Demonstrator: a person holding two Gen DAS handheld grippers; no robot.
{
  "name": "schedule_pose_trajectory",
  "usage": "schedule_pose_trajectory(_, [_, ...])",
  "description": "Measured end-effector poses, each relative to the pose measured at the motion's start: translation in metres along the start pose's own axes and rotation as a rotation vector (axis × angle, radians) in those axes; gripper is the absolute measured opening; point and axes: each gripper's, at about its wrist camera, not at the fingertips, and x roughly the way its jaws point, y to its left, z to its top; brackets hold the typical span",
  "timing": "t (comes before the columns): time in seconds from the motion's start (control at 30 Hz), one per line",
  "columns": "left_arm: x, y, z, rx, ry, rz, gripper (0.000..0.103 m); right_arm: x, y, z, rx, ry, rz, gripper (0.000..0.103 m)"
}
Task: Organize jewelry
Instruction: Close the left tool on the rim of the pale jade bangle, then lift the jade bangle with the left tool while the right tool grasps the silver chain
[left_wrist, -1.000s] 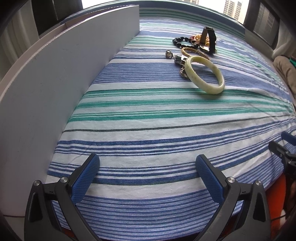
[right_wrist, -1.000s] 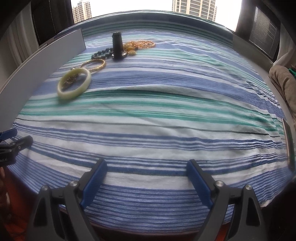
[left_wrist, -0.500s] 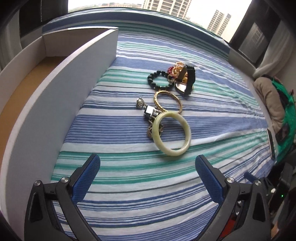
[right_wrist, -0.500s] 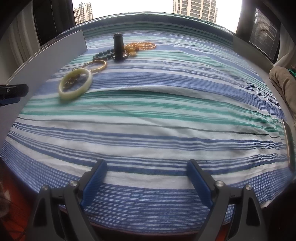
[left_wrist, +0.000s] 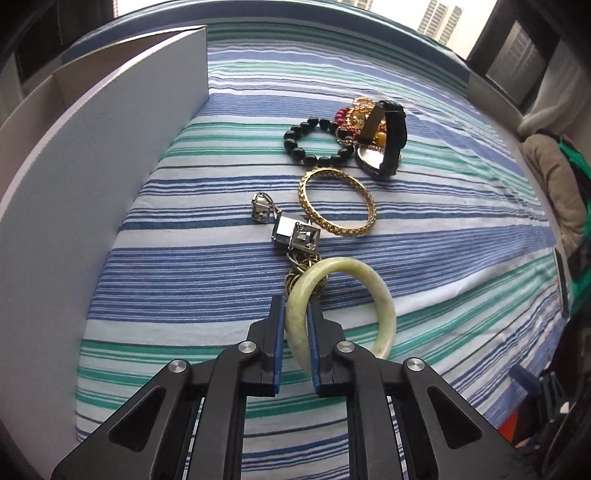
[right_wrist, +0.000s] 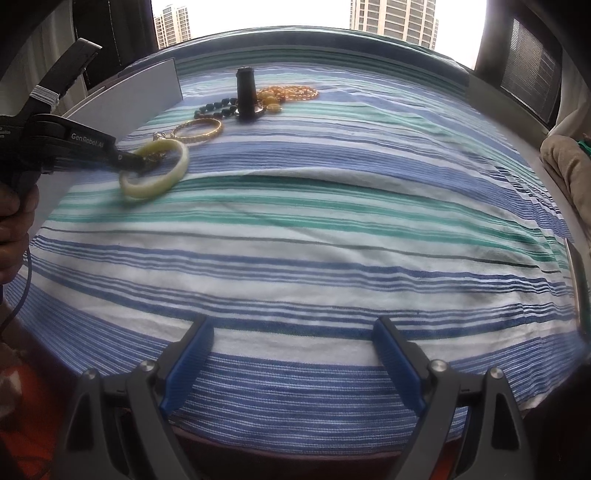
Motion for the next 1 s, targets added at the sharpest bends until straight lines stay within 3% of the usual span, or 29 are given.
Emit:
schedule_pose_trajectory(0.3, [-0.035, 0.052, -0.054, -0.101, 0.009, -0.022, 0.010, -0.010, -0.003, 0.028, 0.036, -0.029, 0.128, 0.088])
schedule_pose_trajectory(0.33, [-0.039, 0.057, -0.060, -0.116, 0.007, -0.023, 0.010, -0.009, 0.003, 0.037, 0.014, -0.032, 0.150, 0.082])
schedule_pose_trajectory(0.37, [-0.043, 0.064, -0.066, -0.131, 0.004, -0.026, 0.010, -0.007, 0.011, 0.047, -0.012, -0.033, 0.182, 0.067])
schedule_pose_trajectory(0.5, [-0.056, 0.079, -0.084, -0.184, -0.007, -0.043, 0.010, 0.013, 0.059, 0.088, -0.114, -0.029, 0.304, 0.061])
schedule_pose_trajectory(0.6, [-0.059, 0.086, -0.091, -0.208, -0.013, -0.045, 0.010, 0.040, 0.098, 0.117, -0.158, -0.007, 0.352, 0.047])
schedule_pose_trajectory(0.8, [-0.064, 0.095, -0.099, -0.223, -0.023, -0.048, 0.010, 0.082, 0.146, 0.151, -0.182, 0.028, 0.300, 0.046])
schedule_pose_trajectory(0.87, [-0.062, 0.096, -0.100, -0.227, -0.021, -0.053, 0.010, 0.086, 0.152, 0.153, -0.189, 0.013, 0.251, 0.031])
schedule_pose_trajectory(1.0, [-0.066, 0.098, -0.101, -0.228, -0.025, -0.065, 0.010, 0.082, 0.147, 0.154, -0.168, 0.018, 0.251, 0.021])
